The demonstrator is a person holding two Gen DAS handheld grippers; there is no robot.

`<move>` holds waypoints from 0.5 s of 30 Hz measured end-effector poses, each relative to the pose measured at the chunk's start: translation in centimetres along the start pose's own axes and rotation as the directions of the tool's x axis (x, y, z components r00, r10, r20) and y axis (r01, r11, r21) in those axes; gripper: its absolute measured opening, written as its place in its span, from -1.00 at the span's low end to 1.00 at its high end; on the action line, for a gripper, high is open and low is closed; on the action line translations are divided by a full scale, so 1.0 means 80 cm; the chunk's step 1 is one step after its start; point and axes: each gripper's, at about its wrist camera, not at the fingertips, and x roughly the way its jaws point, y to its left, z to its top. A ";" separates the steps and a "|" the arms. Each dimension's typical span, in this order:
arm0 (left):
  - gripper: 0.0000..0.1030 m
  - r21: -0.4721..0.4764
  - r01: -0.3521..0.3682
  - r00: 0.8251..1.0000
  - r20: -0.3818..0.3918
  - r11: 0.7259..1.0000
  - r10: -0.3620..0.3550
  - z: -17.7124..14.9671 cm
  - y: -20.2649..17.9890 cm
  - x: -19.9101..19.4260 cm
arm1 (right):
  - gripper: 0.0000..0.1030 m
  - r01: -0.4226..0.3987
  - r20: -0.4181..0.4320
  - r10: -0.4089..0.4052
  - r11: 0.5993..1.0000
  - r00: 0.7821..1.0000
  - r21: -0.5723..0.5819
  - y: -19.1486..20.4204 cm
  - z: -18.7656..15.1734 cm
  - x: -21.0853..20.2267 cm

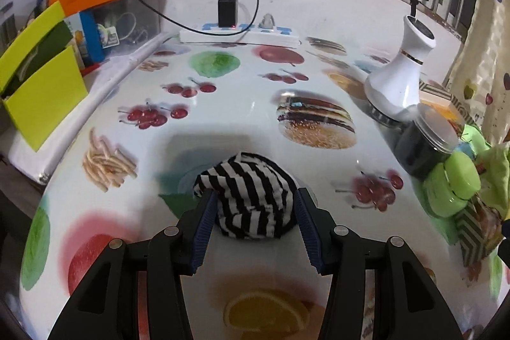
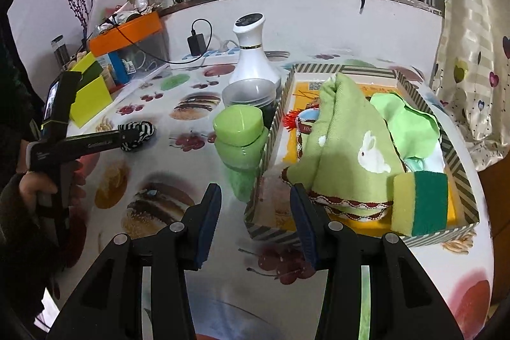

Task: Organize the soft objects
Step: 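Grasp the black-and-white striped cloth with the left gripper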

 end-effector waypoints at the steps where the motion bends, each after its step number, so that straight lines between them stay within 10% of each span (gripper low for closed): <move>1: -0.04 -0.005 -0.003 1.000 -0.002 1.000 0.003 0.001 0.000 0.001 | -0.10 -0.001 0.000 0.001 1.000 1.000 0.002 -0.001 0.000 0.001; 10: -0.05 0.020 -0.056 0.998 -0.022 0.998 0.057 -0.001 -0.006 0.017 | -0.10 -0.009 -0.002 0.009 1.000 1.000 0.021 -0.010 0.001 0.009; 15: -0.41 0.024 -0.082 0.996 -0.021 0.996 0.083 -0.001 -0.007 0.019 | -0.10 -0.012 -0.002 0.012 1.000 1.000 0.025 -0.014 0.001 0.011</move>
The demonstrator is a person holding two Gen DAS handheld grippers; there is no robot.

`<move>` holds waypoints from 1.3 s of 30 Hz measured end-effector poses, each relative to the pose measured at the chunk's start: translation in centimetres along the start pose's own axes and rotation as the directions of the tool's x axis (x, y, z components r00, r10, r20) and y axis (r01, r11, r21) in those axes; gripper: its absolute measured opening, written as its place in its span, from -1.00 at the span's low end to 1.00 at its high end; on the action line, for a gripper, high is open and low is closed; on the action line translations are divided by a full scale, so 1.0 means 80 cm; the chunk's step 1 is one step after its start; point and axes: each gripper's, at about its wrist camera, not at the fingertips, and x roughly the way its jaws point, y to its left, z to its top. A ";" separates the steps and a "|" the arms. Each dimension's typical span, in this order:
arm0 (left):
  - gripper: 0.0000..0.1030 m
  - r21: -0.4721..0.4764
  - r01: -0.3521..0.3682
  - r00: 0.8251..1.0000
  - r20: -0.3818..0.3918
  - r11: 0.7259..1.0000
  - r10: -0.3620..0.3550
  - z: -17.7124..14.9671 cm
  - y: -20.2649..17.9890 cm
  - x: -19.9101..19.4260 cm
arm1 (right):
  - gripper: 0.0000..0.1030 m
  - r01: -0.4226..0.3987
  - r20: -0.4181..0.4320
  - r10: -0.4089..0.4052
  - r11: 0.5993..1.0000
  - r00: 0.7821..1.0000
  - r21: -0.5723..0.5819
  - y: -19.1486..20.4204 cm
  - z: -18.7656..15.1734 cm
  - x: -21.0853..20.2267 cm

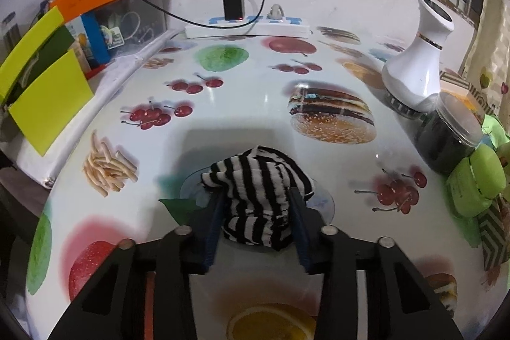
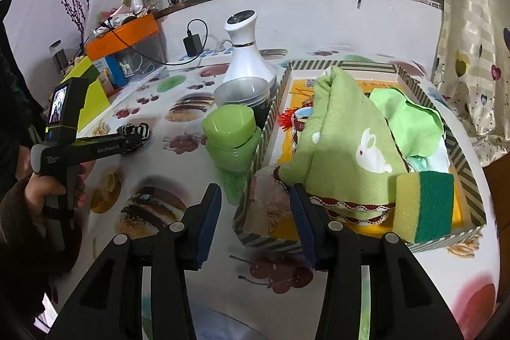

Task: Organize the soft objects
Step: 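Grasp the black-and-white striped cloth with the left gripper, then carry the striped cloth over the box with the left gripper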

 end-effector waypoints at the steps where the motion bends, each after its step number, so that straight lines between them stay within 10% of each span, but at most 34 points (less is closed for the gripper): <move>1: -0.45 -0.006 -0.003 1.000 0.001 1.000 0.003 0.000 0.002 0.000 | -0.10 -0.001 0.000 0.001 1.000 1.000 0.003 -0.001 0.000 0.000; 14: -0.72 -0.040 0.010 0.999 0.045 0.999 -0.008 -0.008 0.001 -0.026 | -0.10 -0.059 0.027 0.060 0.997 0.998 -0.046 0.030 0.010 -0.004; 26: -0.72 -0.029 0.070 0.995 0.066 0.997 -0.068 -0.048 -0.020 -0.070 | -0.12 -0.089 -0.207 0.074 0.994 0.976 -0.064 0.114 0.014 0.096; 39: -0.72 0.052 0.136 0.979 0.146 0.989 -0.142 -0.061 -0.075 -0.146 | -0.51 -0.091 -0.144 0.083 0.995 0.986 -0.050 0.100 0.006 0.053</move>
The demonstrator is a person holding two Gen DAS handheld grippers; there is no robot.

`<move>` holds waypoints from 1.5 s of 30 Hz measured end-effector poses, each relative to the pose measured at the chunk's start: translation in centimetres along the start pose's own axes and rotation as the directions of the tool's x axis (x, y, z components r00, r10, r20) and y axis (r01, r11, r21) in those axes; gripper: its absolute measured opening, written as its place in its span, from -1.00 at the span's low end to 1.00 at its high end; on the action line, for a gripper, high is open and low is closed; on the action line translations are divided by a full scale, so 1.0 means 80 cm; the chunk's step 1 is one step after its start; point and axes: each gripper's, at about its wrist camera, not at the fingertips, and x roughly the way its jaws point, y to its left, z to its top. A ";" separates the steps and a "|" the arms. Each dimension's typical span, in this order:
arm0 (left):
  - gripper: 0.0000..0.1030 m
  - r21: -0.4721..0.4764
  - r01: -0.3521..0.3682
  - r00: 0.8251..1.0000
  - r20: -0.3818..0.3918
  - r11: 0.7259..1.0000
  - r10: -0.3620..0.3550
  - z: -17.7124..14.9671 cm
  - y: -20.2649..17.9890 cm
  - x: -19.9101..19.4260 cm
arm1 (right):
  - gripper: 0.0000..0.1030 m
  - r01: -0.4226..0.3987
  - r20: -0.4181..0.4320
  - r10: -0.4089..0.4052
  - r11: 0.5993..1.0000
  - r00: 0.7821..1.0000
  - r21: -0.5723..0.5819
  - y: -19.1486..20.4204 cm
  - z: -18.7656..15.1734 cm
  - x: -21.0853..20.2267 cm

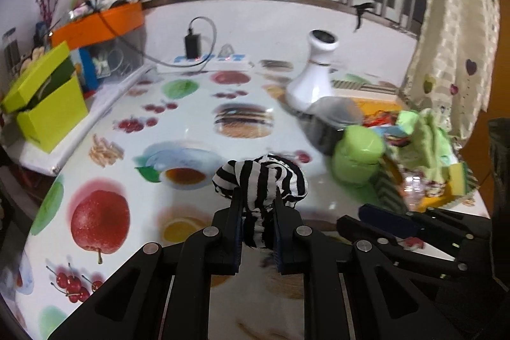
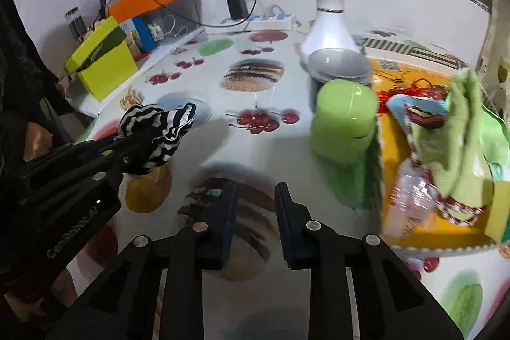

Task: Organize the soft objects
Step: 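Carry the striped cloth over the box with the left gripper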

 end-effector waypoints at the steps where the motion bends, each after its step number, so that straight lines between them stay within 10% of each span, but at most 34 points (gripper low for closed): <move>1: -0.72 0.009 0.005 1.000 0.006 1.000 -0.005 0.000 -0.006 -0.005 | -0.52 0.001 0.003 -0.001 1.000 1.000 0.008 -0.003 -0.001 -0.004; 17: -0.72 0.127 0.154 0.985 0.052 0.980 -0.162 0.026 -0.124 -0.034 | -0.57 0.101 0.134 -0.116 0.988 0.984 0.115 -0.078 -0.006 -0.096; 45: -0.72 0.234 0.305 0.952 -0.077 0.923 -0.295 0.038 -0.269 0.069 | -0.57 0.253 0.084 -0.287 0.925 0.954 0.284 -0.232 -0.015 -0.116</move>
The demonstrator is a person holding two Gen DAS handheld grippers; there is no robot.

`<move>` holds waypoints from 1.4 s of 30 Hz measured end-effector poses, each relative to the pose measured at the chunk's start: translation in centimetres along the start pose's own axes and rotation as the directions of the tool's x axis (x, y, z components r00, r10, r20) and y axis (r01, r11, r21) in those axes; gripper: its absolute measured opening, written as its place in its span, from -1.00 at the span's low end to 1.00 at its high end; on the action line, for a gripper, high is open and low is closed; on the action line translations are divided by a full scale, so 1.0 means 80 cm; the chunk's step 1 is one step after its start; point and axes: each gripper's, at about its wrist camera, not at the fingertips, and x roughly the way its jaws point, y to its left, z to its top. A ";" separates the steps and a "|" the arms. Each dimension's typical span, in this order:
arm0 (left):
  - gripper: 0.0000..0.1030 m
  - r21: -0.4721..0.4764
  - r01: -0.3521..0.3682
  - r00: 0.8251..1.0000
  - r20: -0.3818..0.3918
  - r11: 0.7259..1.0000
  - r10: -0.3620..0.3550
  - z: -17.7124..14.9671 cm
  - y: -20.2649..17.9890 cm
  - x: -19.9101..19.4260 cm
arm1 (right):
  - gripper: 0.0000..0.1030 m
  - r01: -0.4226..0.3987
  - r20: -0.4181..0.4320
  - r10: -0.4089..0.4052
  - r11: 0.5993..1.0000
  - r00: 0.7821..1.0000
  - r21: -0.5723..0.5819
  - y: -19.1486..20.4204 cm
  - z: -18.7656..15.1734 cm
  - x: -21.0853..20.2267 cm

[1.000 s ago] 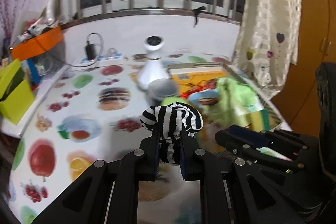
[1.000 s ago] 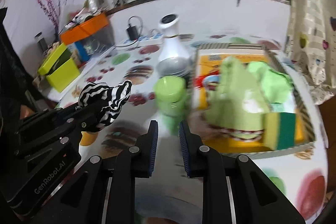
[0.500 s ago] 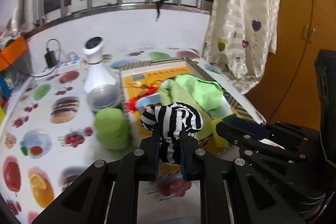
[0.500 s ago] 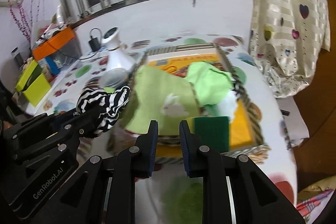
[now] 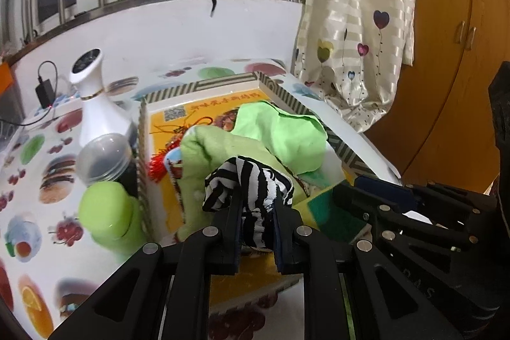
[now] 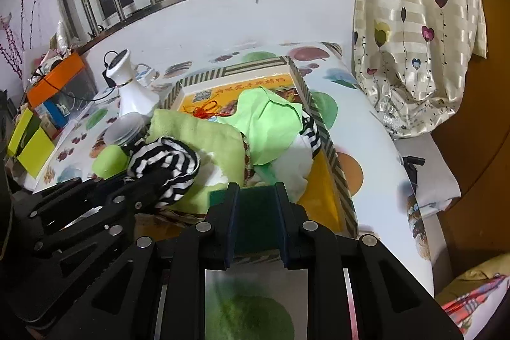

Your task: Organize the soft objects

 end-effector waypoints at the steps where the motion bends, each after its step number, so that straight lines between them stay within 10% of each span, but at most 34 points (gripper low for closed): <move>1: -0.72 0.002 -0.001 1.000 -0.004 1.000 0.001 0.000 0.001 0.003 | -0.57 0.001 -0.004 -0.001 1.000 1.000 0.001 -0.002 0.000 0.002; 42: -0.08 -0.058 -0.060 0.998 0.003 0.997 0.060 -0.017 0.014 -0.024 | -0.25 0.014 0.041 -0.014 1.000 0.999 0.002 -0.008 -0.012 -0.007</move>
